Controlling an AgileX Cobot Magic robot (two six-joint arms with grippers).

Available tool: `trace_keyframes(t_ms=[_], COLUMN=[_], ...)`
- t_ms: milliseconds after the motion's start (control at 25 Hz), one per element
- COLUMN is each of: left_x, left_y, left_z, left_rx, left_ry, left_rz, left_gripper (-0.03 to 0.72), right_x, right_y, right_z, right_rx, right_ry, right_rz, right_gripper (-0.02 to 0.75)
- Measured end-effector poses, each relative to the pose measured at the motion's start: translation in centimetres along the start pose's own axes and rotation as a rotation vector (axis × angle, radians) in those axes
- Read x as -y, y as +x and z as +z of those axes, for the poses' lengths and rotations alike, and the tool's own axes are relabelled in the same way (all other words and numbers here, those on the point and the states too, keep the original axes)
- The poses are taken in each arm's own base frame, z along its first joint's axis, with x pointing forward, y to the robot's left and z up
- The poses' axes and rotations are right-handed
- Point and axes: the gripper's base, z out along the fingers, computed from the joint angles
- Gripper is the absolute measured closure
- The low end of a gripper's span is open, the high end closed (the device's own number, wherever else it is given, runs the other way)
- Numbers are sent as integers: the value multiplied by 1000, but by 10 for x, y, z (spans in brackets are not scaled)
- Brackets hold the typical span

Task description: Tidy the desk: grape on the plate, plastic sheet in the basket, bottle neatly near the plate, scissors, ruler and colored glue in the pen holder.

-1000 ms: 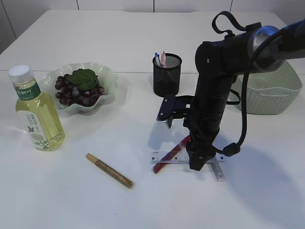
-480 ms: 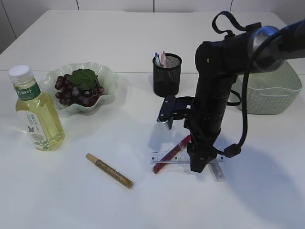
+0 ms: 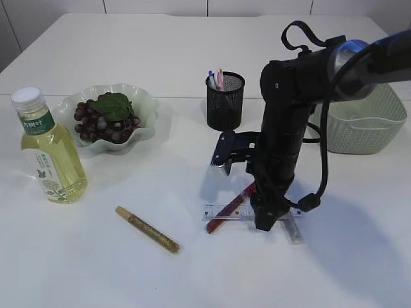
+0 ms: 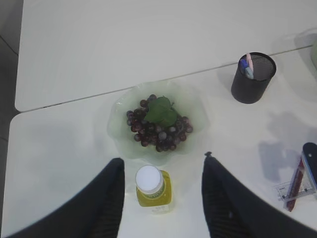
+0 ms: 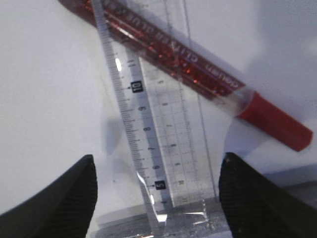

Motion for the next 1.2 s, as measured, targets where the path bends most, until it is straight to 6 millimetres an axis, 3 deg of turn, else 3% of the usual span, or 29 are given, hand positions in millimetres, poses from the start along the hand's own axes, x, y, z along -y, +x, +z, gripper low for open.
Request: trace_keyframes(t_ms=[1200], left_x=[-2], left_y=[0], left_z=[0], left_rx=[3], left_ry=[-22], left_rz=[7], left_gripper=[316], right_x=[5], right_y=[-3], right_z=[7], right_rx=[12], right_ry=[9], right_rz=[5], right_gripper=[144])
